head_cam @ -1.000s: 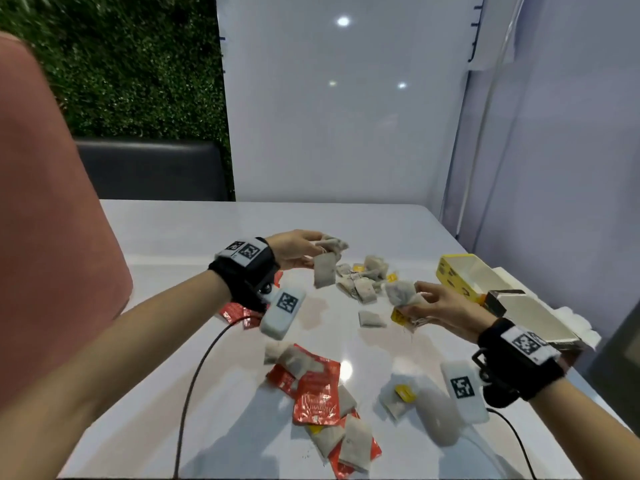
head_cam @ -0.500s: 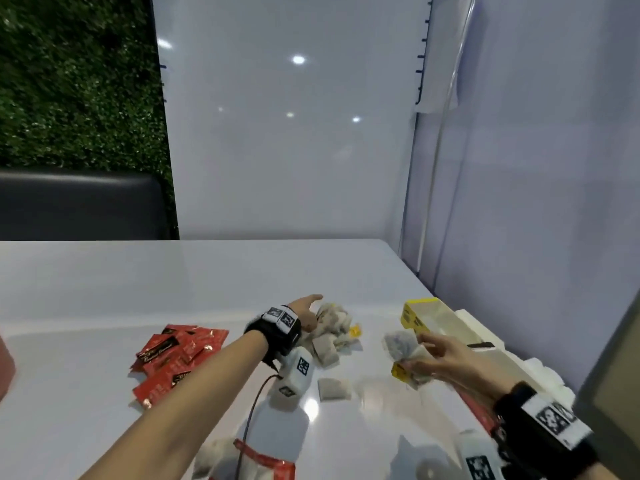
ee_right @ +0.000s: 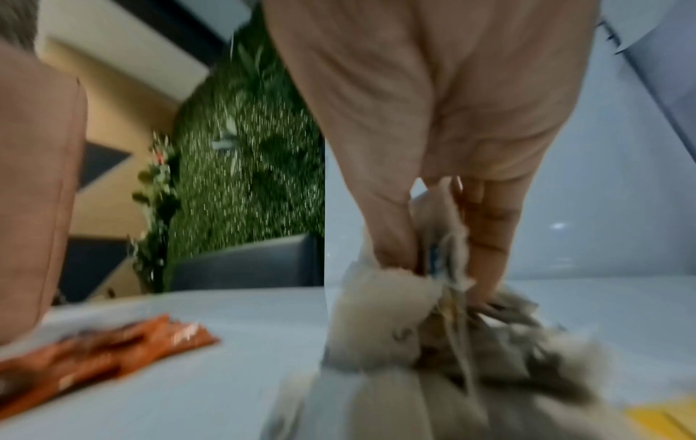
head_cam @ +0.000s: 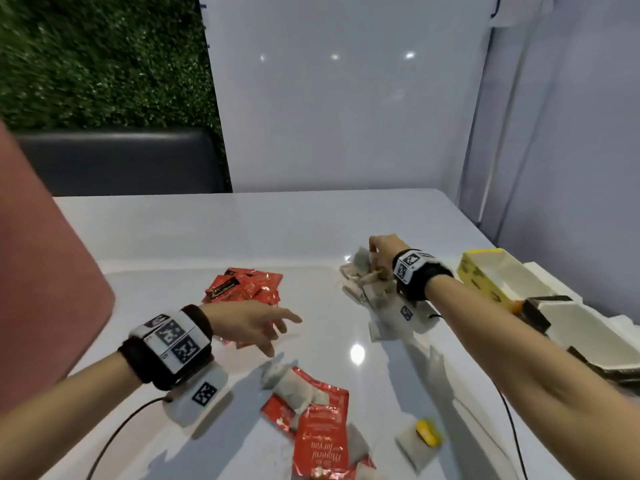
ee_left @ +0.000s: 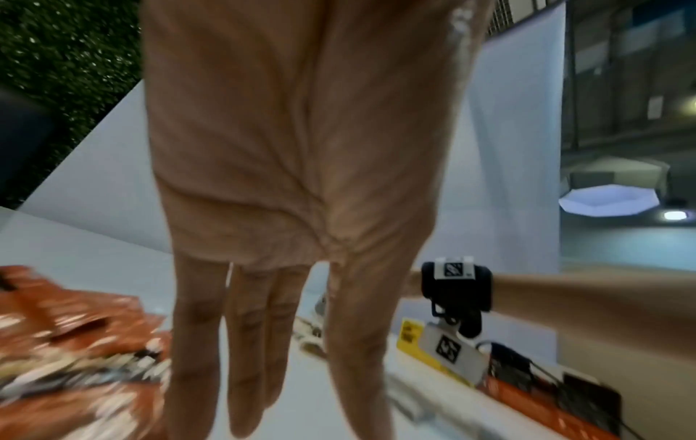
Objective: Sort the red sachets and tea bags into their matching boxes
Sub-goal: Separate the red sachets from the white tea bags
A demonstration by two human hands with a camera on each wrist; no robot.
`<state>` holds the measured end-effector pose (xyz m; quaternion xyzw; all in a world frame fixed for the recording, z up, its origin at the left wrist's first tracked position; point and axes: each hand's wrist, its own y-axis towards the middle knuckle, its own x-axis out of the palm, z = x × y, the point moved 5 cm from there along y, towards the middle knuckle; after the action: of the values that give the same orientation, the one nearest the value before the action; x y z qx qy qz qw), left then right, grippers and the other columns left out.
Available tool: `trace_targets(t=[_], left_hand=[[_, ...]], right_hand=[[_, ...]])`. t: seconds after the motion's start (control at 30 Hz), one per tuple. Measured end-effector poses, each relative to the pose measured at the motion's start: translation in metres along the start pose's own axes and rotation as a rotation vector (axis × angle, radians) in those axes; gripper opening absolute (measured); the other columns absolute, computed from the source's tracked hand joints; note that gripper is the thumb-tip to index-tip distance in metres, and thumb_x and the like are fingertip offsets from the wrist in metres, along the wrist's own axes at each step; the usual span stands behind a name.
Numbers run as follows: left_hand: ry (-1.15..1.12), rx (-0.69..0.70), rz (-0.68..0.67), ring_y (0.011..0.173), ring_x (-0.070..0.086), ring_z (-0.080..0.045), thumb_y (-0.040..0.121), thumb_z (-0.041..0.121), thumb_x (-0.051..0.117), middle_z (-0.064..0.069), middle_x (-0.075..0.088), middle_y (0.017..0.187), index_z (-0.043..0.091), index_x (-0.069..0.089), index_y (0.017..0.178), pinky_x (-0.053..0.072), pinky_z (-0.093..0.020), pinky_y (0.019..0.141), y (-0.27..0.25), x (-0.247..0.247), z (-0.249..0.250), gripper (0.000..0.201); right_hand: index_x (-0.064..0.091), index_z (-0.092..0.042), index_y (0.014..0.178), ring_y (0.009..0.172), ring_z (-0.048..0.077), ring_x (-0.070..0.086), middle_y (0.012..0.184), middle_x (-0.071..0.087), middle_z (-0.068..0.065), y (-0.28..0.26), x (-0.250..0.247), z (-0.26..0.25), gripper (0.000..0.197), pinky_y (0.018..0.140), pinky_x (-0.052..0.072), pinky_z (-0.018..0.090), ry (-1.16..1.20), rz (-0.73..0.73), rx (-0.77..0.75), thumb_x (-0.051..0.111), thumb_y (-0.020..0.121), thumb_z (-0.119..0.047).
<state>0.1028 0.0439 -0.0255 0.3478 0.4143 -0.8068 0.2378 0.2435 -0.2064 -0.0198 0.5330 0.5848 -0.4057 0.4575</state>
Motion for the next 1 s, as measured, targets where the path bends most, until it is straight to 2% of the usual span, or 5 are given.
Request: trace_targets(t=[0.13,0.3,0.5,0.63,1.0], left_hand=[[0.094,-0.026,-0.024,0.122,0.046,-0.012,0.084,0.023,0.067,0.003,0.045,0.135,0.029,0.029,0.143,0.044,-0.027,0.097,-0.011,0.034,-0.013,0.071],[0.107,-0.133,0.200,0.103,0.048,-0.016,0.083,0.056,0.056,-0.007,0.046,0.123,0.018,0.040,0.134,0.043,-0.028,0.088,0.001,0.051,-0.008,0.065],[0.035,-0.202,0.317,0.112,0.042,-0.023,0.075,0.051,0.069,-0.011,0.038,0.126,0.015,0.038,0.129,0.041,-0.029,0.086,0.012,0.072,0.004,0.071],[-0.118,-0.205,0.339,0.094,0.043,-0.014,0.074,0.037,0.075,-0.005,0.040,0.112,0.014,0.044,0.124,0.038,-0.019,0.067,0.012,0.065,-0.002,0.063],[-0.166,-0.098,0.489,0.097,0.054,-0.016,0.075,0.024,0.076,0.000,0.059,0.105,0.013,0.062,0.110,0.045,-0.026,0.079,-0.012,0.038,-0.019,0.040]], right_hand=[[0.047,-0.013,0.114,0.102,0.035,0.055,0.113,0.054,0.015,-0.012,0.010,0.003,0.041,0.085,0.050,0.042,-0.161,-0.038,-0.016,0.064,0.078,-0.023],[0.037,-0.014,0.130,0.113,0.031,0.045,0.123,0.046,0.013,-0.091,-0.029,-0.019,0.049,0.079,0.044,0.039,-0.218,0.063,-0.170,0.060,0.088,-0.025],[0.028,-0.021,0.138,0.118,0.026,0.046,0.134,0.042,0.007,-0.242,0.027,-0.025,0.074,0.099,0.040,0.040,-0.125,-0.485,-0.132,0.053,0.081,-0.061],[0.013,-0.023,0.144,0.130,0.024,0.030,0.145,0.028,0.005,-0.301,0.062,-0.045,0.102,0.102,0.040,0.045,-0.166,-0.530,-0.117,0.051,0.066,-0.076],[0.029,-0.021,0.132,0.121,0.024,0.032,0.126,0.036,0.007,-0.287,0.074,-0.076,0.065,0.086,0.044,0.038,-0.122,-0.369,-0.107,0.063,0.080,-0.041]])
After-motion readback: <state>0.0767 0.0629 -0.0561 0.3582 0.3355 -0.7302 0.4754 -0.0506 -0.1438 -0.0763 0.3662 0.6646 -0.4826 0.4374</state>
